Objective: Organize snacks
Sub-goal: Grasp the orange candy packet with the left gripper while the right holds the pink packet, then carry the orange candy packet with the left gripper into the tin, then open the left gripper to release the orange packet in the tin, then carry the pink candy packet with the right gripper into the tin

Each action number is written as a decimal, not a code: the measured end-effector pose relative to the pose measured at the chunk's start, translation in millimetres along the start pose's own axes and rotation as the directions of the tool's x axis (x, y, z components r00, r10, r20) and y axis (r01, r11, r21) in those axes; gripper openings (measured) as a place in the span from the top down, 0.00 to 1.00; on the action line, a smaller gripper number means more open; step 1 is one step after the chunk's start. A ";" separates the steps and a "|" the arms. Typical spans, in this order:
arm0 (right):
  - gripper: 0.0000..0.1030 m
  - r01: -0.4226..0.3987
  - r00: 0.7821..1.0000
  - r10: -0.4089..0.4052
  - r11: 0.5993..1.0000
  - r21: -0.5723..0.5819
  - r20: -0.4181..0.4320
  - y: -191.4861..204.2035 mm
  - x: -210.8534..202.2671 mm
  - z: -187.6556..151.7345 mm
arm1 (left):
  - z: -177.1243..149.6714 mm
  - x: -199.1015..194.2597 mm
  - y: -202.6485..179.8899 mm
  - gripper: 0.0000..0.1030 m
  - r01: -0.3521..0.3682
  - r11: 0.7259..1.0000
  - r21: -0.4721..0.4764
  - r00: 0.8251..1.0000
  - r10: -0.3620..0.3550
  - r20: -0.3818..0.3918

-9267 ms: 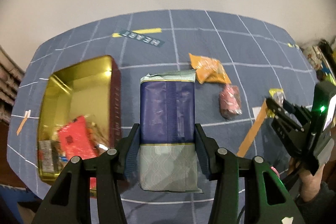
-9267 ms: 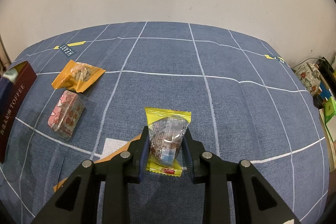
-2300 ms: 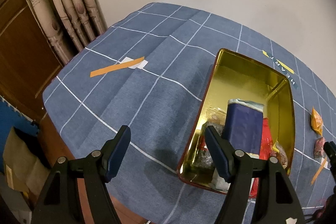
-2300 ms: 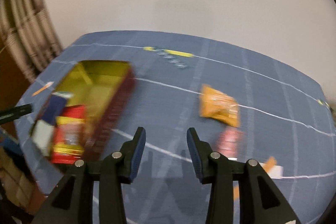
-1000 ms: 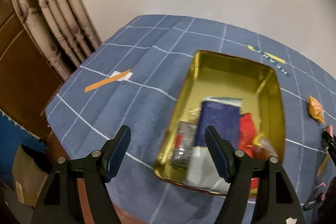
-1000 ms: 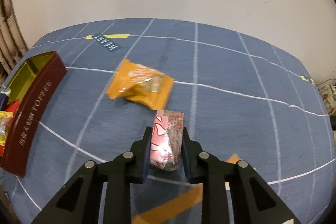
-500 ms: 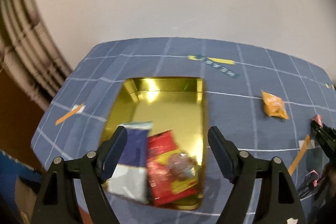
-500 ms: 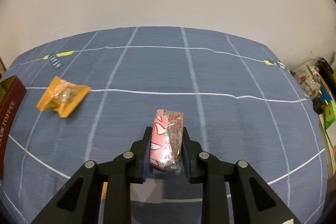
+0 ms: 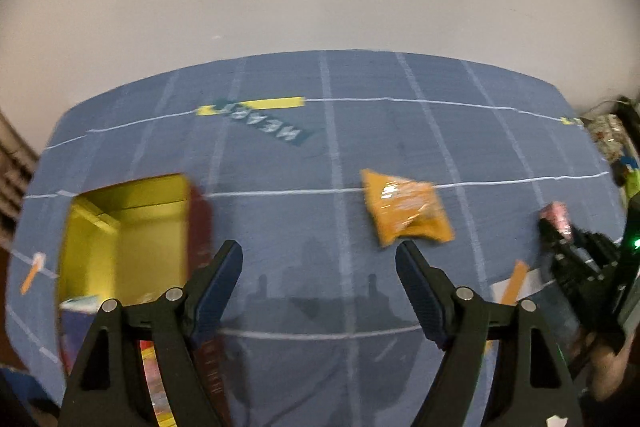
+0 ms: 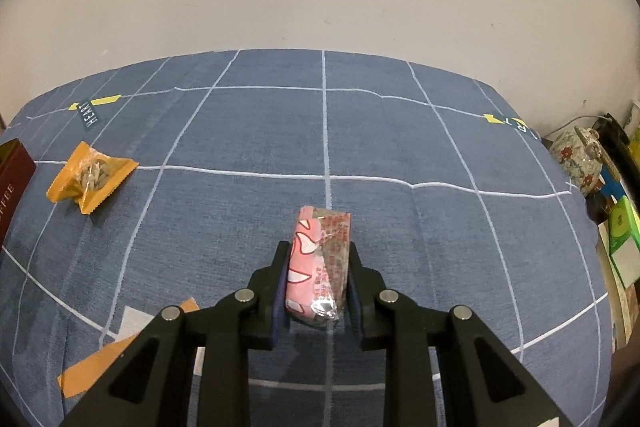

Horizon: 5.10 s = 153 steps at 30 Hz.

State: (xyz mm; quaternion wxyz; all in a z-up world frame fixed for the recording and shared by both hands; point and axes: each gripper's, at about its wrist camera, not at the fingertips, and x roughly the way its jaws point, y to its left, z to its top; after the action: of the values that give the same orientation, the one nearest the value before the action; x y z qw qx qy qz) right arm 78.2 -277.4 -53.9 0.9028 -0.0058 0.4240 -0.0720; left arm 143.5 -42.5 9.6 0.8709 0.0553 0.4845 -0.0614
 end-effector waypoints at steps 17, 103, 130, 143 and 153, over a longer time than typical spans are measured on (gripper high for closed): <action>0.76 -0.014 1.000 0.014 1.000 0.013 -0.002 -2.0 0.8 -0.8 | 23.9 62.4 -46.2 0.26 0.093 0.996 0.015 0.994 -0.092 -0.066; 0.74 0.033 0.999 -0.033 0.999 -0.033 0.001 4.1 -2.2 1.8 | -82.7 -68.7 168.6 0.53 -0.097 0.984 -0.148 0.989 0.078 -0.128; 0.76 0.055 0.998 -0.055 0.998 -0.042 -0.002 7.7 -3.5 3.8 | -95.6 -44.0 138.4 0.39 -0.141 0.989 -0.036 0.979 0.134 -0.153; 0.76 0.020 0.999 -0.019 0.999 -0.046 0.031 28.1 -32.8 13.3 | -93.4 -66.2 140.3 0.32 -0.136 0.989 -0.065 0.988 0.130 -0.087; 0.76 -0.177 0.981 0.185 0.978 -0.110 0.060 99.3 -76.3 32.7 | -102.2 -87.1 176.8 0.30 -0.149 0.972 -0.183 0.988 0.141 -0.056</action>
State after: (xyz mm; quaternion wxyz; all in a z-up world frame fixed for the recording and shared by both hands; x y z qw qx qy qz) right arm 67.6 -170.5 18.3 0.9183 -0.0165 0.3942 0.0329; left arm 40.8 152.5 36.6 0.8639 0.0097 0.5011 0.0492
